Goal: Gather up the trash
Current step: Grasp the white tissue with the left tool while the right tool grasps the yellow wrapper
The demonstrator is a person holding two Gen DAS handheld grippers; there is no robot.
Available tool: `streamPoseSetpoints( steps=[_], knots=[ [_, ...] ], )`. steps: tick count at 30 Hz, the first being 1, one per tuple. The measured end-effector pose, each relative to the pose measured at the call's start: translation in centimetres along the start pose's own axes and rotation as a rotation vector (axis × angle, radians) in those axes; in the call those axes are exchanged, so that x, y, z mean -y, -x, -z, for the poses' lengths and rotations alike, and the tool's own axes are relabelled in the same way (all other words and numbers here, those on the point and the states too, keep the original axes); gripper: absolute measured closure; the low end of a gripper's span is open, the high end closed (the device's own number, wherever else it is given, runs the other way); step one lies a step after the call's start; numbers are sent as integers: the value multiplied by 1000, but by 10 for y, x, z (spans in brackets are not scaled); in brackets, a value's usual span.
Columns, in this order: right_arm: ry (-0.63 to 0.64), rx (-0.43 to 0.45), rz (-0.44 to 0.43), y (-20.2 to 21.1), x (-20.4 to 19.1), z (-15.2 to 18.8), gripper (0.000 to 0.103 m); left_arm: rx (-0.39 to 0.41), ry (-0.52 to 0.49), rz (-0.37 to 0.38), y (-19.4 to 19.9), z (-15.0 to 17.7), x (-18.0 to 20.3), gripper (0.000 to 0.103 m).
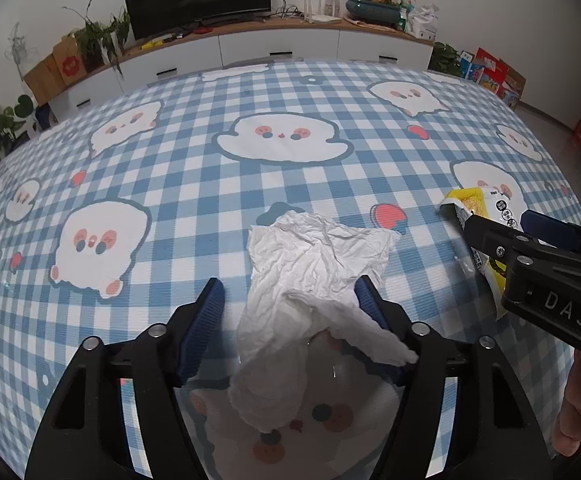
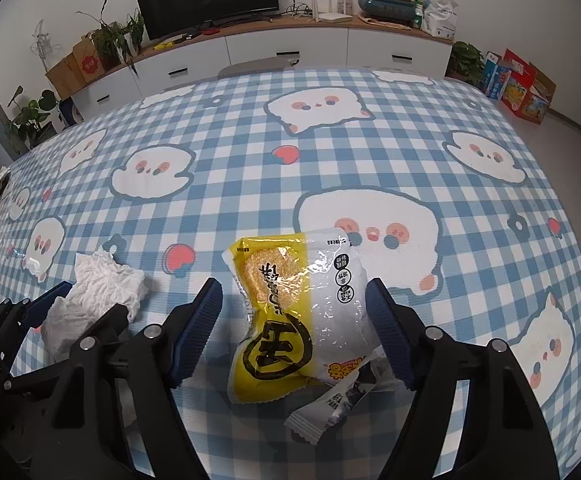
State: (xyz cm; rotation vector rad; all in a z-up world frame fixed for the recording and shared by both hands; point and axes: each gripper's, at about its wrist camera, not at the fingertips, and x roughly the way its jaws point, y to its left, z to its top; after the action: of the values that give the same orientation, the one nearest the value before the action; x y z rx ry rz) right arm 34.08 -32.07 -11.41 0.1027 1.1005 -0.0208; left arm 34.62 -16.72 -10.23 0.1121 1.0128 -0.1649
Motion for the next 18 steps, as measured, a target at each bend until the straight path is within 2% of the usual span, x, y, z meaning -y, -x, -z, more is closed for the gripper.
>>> streamPoseSetpoints(
  steps=[4,6,9,14,16,18],
  knots=[
    [1,-27,2,-8,0,2,41,-6,0,-7,2,-1,-1,64],
    [20,-20,28,-12,-3,3,41,-7,5,-12,3,-1,-1,77],
    [24,-19,51,-12,-5,3,47,-9,19,-13,3,-2,-4,88],
    [19,-23,58,-11,-5,2,57,-10,25,-15,4,-1,-6,93],
    [18,-24,54,-10,-5,2,66,-10,25,-15,4,-1,-7,93],
    [23,-23,61,-10,-6,2,71,-9,26,-15,4,0,-7,93]
  ],
)
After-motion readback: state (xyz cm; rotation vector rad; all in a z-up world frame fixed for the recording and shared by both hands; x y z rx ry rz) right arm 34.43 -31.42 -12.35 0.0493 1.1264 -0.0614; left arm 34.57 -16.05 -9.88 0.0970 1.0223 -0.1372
